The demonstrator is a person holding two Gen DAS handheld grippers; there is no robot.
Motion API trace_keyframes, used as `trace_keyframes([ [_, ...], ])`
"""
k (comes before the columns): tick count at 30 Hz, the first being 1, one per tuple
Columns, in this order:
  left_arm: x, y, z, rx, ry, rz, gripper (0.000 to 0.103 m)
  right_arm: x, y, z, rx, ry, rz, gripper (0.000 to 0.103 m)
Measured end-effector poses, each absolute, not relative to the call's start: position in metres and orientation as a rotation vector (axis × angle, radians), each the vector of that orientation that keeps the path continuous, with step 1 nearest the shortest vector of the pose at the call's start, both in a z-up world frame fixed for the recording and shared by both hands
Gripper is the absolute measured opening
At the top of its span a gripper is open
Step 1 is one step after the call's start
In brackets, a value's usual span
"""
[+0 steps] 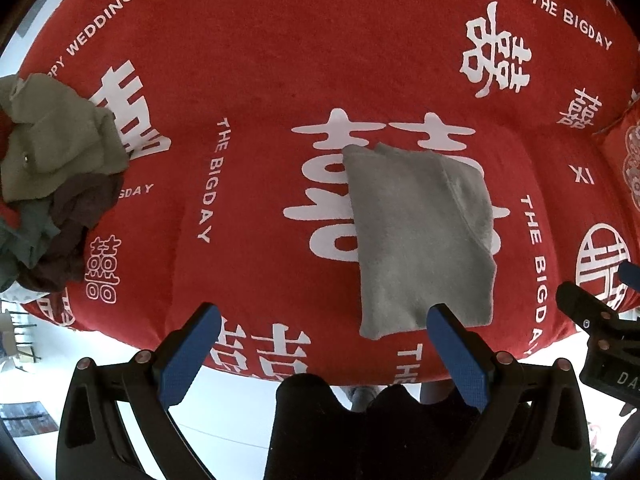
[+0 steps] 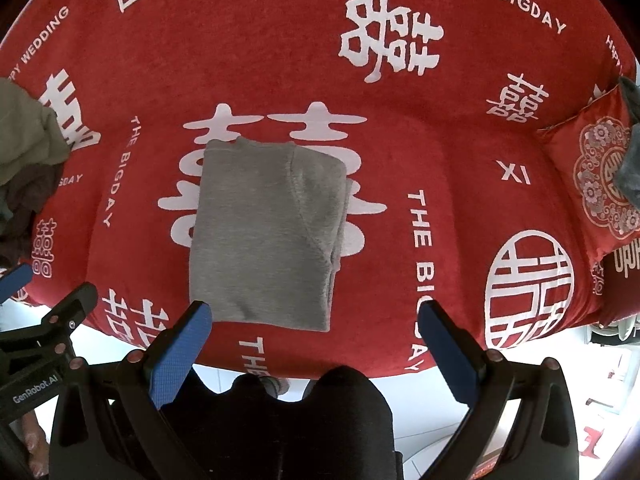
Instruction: Fold small clothes
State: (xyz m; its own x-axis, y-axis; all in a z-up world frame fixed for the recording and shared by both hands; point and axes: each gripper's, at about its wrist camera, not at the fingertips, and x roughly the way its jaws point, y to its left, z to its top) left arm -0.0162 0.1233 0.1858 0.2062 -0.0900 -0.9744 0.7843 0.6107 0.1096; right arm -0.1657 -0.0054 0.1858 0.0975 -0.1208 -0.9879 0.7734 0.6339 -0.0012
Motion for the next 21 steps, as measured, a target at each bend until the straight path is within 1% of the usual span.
trace_keyframes([
  [21, -0.0212, 0.1198, 0.1877, 0.708, 1.211, -0.692, 0.103, -0.1613, -0.0067, 0.1855, 0.639, 1.321, -0.711, 0.103],
])
